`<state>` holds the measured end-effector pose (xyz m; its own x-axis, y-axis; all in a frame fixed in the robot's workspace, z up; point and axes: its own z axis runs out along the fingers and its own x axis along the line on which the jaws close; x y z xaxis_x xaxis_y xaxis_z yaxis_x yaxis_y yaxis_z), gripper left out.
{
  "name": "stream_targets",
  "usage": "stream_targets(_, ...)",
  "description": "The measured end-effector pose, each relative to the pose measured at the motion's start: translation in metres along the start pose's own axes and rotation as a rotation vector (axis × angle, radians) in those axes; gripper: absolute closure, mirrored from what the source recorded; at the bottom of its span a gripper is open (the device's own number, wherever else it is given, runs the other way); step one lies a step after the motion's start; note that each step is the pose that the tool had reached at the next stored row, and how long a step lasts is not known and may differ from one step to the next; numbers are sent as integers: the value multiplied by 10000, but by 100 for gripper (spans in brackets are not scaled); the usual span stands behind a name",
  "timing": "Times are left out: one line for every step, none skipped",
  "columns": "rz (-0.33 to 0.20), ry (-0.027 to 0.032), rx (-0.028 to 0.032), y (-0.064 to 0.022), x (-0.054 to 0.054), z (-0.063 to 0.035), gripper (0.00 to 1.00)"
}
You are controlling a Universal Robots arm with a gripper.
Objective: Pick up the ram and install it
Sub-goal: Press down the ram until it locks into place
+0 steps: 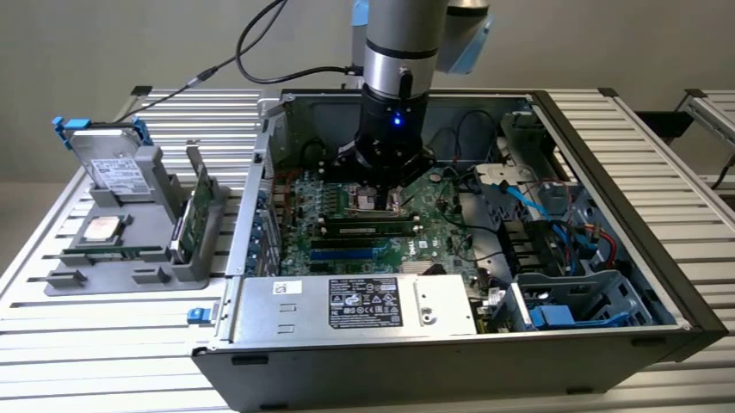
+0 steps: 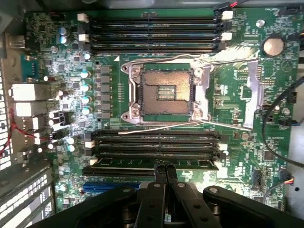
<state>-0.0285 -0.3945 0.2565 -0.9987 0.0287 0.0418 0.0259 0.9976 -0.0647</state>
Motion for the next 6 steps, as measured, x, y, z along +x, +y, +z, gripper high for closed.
stream_targets(0, -1, 0, 0, 0, 0, 90)
stream_targets(0, -1, 0, 0, 0, 0, 90)
stream_targets(1, 0, 3, 0, 0, -1, 90)
stream_targets(1, 0, 2, 0, 0, -1, 90)
stream_targets(1, 0, 3, 0, 0, -1, 90)
stream_targets(1, 0, 2, 0, 0, -1, 90)
